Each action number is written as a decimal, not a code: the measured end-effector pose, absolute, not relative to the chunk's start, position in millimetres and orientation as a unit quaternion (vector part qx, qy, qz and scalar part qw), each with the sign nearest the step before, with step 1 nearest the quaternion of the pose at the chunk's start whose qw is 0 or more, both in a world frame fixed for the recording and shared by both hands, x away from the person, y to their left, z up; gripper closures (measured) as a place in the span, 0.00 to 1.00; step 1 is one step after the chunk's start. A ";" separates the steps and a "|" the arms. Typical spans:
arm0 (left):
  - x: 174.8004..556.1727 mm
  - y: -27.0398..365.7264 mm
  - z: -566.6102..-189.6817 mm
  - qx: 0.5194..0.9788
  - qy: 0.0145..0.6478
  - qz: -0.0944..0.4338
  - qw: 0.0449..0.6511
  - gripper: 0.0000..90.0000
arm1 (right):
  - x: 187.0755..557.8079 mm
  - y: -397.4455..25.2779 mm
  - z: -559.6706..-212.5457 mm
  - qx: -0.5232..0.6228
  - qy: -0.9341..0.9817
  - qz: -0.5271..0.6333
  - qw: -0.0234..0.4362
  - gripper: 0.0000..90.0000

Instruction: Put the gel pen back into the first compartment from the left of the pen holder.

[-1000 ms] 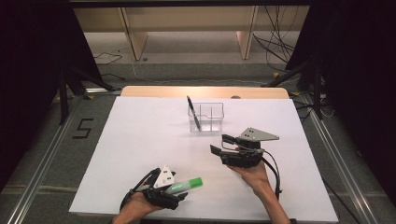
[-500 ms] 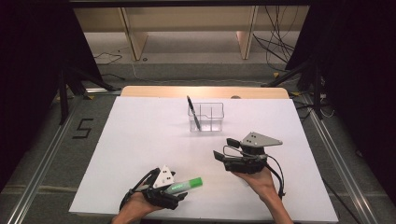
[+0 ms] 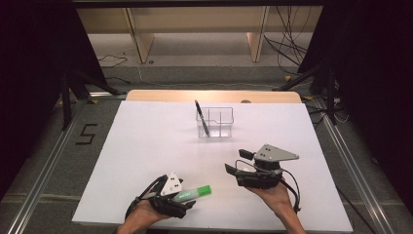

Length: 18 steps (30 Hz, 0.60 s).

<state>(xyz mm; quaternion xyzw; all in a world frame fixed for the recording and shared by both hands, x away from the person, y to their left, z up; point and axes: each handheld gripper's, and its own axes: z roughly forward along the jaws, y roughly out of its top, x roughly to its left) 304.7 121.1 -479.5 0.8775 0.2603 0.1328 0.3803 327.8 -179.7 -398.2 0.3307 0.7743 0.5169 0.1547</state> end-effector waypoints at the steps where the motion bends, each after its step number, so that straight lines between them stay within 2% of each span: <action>1: 305.0 120.8 -479.9 0.878 0.260 0.133 0.380 0.21 | 326.5 -179.2 -399.3 0.330 0.775 0.517 0.153 0.34; 18: 311.9 121.2 -480.1 0.878 0.269 0.113 0.380 0.19 | 312.5 -180.8 -405.6 0.318 0.786 0.511 0.143 0.30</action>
